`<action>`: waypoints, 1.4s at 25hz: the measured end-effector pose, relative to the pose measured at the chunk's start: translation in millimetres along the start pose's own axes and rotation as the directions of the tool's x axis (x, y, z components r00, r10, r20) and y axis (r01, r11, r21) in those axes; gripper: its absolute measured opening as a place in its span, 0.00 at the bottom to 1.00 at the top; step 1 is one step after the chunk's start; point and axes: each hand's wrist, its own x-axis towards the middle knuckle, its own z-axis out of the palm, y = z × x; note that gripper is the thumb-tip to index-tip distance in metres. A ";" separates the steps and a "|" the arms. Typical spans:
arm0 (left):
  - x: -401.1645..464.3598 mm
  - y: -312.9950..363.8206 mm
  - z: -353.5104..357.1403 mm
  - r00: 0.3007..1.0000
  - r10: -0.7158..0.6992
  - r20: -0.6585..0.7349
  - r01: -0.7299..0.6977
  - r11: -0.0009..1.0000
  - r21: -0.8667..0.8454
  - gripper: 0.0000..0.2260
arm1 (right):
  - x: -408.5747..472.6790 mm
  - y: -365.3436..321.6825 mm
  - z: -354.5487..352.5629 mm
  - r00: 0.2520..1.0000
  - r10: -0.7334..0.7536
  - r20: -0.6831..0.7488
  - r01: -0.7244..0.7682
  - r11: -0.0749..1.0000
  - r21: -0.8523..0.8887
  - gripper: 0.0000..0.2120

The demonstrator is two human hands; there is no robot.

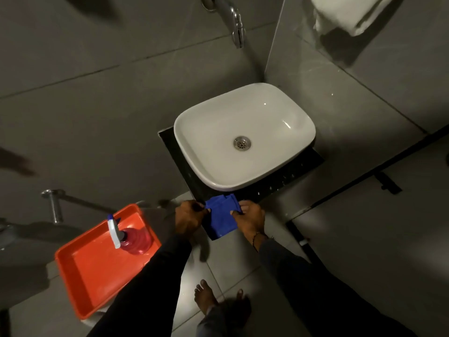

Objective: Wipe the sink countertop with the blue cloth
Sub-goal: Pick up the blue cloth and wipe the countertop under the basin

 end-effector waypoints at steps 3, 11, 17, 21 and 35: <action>0.6 -3.4 -19.2 0.995 0.036 -0.090 -0.038 0.999 -0.013 0.10 | -19.8 9.7 1.2 0.907 -0.420 -0.019 0.385 0.847 -0.368 0.21; 14.2 49.7 -53.5 0.753 0.547 -0.365 -0.453 0.834 0.313 0.18 | -37.3 34.2 27.7 0.677 -0.452 0.581 0.732 0.334 -0.593 0.43; 46.8 77.0 -34.0 0.771 0.637 -0.031 -0.485 0.617 0.620 0.28 | -8.5 41.3 13.7 0.586 -0.544 0.601 0.810 0.365 -0.460 0.40; 63.7 66.8 -22.1 0.808 0.589 -0.018 -0.413 0.588 0.696 0.28 | 42.8 66.7 -28.2 0.559 -0.558 0.613 0.828 0.344 -0.442 0.43; 61.1 70.0 -14.8 0.845 0.526 -0.096 -0.309 0.626 0.716 0.31 | 255.2 92.6 -247.1 0.758 -0.379 0.531 0.652 0.419 -0.632 0.34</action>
